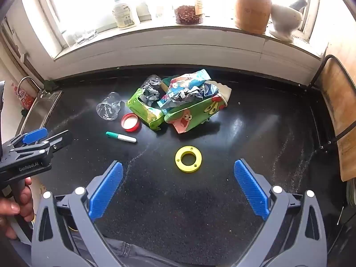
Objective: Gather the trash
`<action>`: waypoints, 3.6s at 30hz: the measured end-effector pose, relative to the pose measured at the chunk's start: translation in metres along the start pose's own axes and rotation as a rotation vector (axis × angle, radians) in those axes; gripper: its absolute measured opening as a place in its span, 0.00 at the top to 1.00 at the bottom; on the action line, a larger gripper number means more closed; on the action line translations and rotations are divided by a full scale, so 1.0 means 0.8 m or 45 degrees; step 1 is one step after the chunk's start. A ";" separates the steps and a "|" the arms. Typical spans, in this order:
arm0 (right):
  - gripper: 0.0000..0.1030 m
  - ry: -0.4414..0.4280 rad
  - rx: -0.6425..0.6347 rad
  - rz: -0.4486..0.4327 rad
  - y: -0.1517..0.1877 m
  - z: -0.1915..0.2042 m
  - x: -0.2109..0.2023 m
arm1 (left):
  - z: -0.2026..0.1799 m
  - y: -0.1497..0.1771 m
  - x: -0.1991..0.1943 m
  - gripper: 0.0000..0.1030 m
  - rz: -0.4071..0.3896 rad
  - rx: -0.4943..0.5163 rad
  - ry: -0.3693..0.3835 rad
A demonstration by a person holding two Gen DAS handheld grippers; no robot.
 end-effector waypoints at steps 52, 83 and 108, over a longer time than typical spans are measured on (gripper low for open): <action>0.06 -0.007 0.014 0.051 -0.006 -0.005 0.011 | -0.014 -0.008 0.014 0.06 0.033 0.038 0.023; 0.06 -0.021 0.026 0.106 -0.006 -0.006 0.032 | -0.008 -0.011 0.046 0.06 0.075 0.142 0.032; 0.06 -0.026 -0.215 0.298 0.026 -0.037 0.232 | -0.021 0.006 0.242 0.10 0.102 0.901 0.346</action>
Point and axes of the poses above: each gripper's, at about its wrist camera, not at the fingertips, and x roughly the way its jaws point, z to its left, y to its underside, the point moved 8 cm from there along x, roughly the way its jaws point, and after that the axes turned 5 degrees about z, right-handed, at the moved point
